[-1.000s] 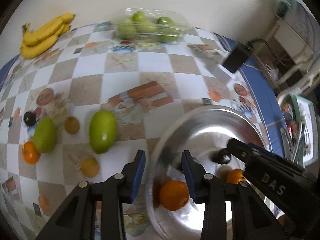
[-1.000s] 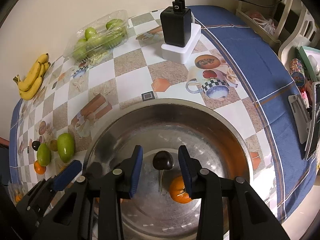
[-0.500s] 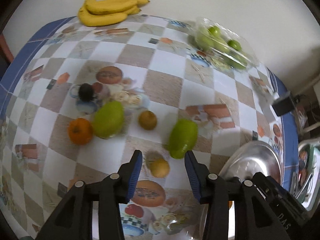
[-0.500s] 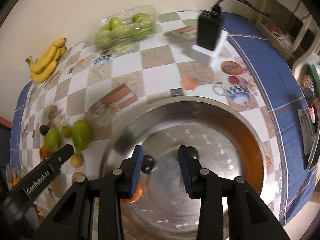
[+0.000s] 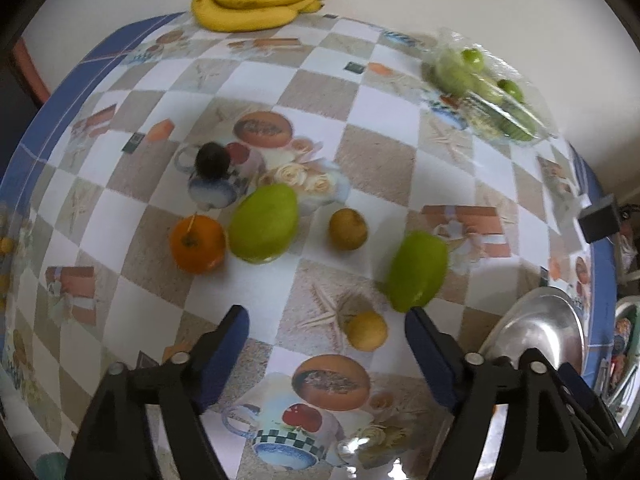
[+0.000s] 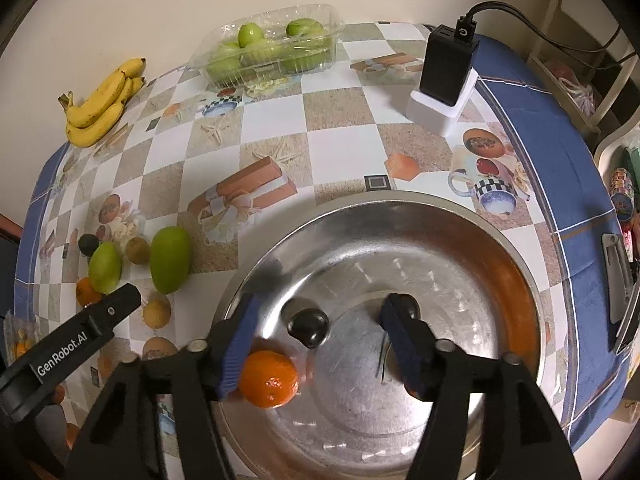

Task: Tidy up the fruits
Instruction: 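Withdraw both tools from the bowl toward the remaining fruits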

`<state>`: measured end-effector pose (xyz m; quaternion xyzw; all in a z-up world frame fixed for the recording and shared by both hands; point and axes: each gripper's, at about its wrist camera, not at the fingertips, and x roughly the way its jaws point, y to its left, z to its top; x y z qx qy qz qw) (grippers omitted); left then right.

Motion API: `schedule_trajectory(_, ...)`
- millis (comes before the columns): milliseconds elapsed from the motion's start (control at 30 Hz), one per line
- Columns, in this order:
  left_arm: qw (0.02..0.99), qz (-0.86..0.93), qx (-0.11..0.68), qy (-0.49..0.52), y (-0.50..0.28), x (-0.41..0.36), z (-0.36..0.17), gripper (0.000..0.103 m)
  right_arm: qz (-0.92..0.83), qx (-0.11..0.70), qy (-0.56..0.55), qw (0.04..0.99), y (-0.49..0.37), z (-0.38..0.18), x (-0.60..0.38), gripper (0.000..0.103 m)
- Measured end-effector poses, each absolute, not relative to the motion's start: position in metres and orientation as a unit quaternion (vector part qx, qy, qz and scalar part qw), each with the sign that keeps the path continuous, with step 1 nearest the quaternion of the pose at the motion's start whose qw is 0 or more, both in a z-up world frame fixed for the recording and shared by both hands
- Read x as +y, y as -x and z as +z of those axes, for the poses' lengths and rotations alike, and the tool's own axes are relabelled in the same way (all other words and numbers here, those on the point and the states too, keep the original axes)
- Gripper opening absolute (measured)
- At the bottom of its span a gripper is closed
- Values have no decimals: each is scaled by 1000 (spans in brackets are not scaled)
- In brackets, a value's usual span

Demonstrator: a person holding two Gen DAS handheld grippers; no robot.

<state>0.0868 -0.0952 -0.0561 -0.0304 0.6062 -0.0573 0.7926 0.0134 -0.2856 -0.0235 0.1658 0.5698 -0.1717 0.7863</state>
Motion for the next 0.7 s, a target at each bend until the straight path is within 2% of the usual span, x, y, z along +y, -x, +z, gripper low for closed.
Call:
schedule_trajectory(100,794,-46,606,28,-88,-92,-59,90,-171,570,-161,787,-14,-25,-285,79)
schedule_trajectory(167,795,-40,604,28,-88,-90,-59,99,-169,570,-159,788,-14,-26,-284,81)
schedule_trajectory(233,797,-39,602,28,-88,-87,-58,100,-170,569,-156,789,-15,-27,-283,90)
schedule_trajectory(333,801,-36,597,27,-88,-84,-56,103,-168,564,-153,794,-15,-27,-282,94)
schedule_trajectory(367,802,-35,595,26,-89,-82,-55,103,-168,564,-152,794,-16,-27,-281,102)
schedule_trajectory(400,804,-34,594,26,-90,-82,-55,103,-167,564,-153,794,-16,-28,-281,103)
schedule_trajectory(700,813,-34,580,21,-95,-73,-46,103,-161,562,-143,798,-18,-30,-274,103)
